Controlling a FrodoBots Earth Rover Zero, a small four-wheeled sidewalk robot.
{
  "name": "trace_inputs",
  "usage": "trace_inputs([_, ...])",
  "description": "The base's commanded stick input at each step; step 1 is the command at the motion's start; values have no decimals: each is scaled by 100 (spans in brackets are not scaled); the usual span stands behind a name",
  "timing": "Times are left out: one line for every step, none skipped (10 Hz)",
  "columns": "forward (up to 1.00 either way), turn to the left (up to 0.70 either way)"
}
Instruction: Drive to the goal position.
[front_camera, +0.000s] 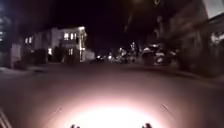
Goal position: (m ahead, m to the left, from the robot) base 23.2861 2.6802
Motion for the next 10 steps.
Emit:
trace_inputs([85, 0])
trace_inputs([85, 0])
trace_inputs([85, 0])
trace_inputs([85, 0])
trace_inputs([85, 0])
trace_inputs([85, 0])
trace_inputs([85, 0])
trace_inputs([85, -3])
trace_inputs([85, -10])
trace_inputs([85, -22])
